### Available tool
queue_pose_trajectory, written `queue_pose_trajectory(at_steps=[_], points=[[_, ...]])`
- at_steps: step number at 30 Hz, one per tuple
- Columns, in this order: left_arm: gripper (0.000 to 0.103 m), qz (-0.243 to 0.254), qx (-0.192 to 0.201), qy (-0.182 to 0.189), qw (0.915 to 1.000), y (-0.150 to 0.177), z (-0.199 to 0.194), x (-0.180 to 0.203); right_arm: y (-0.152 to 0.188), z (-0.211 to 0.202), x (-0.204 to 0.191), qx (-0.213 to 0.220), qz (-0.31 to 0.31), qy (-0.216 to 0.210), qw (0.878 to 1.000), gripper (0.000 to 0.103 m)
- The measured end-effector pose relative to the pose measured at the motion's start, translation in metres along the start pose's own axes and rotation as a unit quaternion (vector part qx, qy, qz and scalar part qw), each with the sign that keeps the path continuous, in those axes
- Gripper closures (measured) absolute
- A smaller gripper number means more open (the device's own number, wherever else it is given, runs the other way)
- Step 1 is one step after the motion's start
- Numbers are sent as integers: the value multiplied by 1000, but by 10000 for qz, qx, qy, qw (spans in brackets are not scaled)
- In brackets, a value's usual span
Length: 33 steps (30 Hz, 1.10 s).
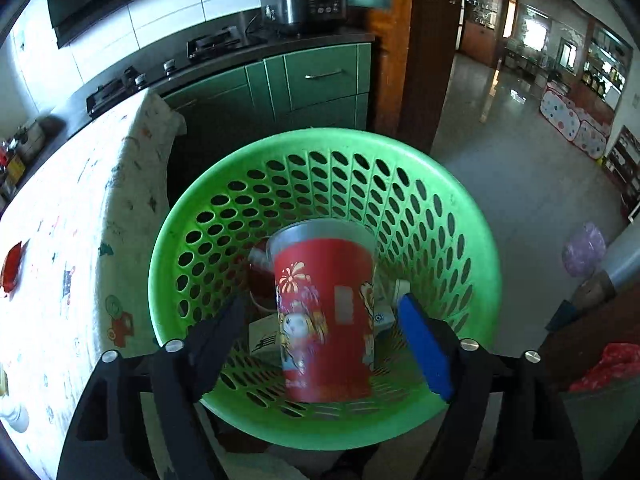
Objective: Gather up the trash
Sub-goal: 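Carry the red paper cup over the basket and open the right tool, then carry the yellow-label bottle over the basket and open the left tool, then move both tools back over the orange snack packet and white lid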
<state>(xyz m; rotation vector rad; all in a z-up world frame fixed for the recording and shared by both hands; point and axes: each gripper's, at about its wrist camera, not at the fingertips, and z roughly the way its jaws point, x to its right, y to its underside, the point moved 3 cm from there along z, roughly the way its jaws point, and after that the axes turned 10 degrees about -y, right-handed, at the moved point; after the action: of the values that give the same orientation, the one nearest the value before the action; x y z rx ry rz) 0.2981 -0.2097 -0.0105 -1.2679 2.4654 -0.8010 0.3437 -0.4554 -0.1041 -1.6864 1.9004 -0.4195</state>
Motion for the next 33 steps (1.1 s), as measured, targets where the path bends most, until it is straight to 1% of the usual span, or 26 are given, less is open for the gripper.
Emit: queue_pose_trajectory(at_steps=[3,5,6,7,10,14,21,28,29,31,32,33], points=[[60,24,20,138,9999,-20,16,13,0,-7,3,74,-21,-6,10000,26],[60,26,1,198,9998,-33,27,20,4,-17,2,132,-134,8,9998,21],[60,19,-19,239,9997,-39,34,24,6,-21,2,177,-179,49,9997,21],[60,10,-34,237,9997,-46,41,27,9,-28,2,248,-244,128,9993,20],[60,3,-60,229,9997,-65,58,36,13,-41,5,383,-323,160,9986,19],[60,-97,-120,333,9993,-83,81,45,20,-54,13,496,-286,121,9983,18],[60,-131,-427,264,9987,-96,130,59,31,-62,25,559,-202,50,9982,18],[59,-218,-653,222,9974,-96,153,61,36,-63,32,555,-141,1,9984,18],[58,-225,-642,202,9975,-96,154,61,37,-63,33,555,-128,1,9984,18],[49,-232,-605,286,9975,-96,152,61,39,-62,32,540,-123,-24,9985,18],[39,-244,-577,297,9976,-96,151,62,40,-62,32,535,-127,-19,9985,18],[35,-241,-516,290,9980,-96,147,62,40,-62,31,533,-133,-9,9985,18]])
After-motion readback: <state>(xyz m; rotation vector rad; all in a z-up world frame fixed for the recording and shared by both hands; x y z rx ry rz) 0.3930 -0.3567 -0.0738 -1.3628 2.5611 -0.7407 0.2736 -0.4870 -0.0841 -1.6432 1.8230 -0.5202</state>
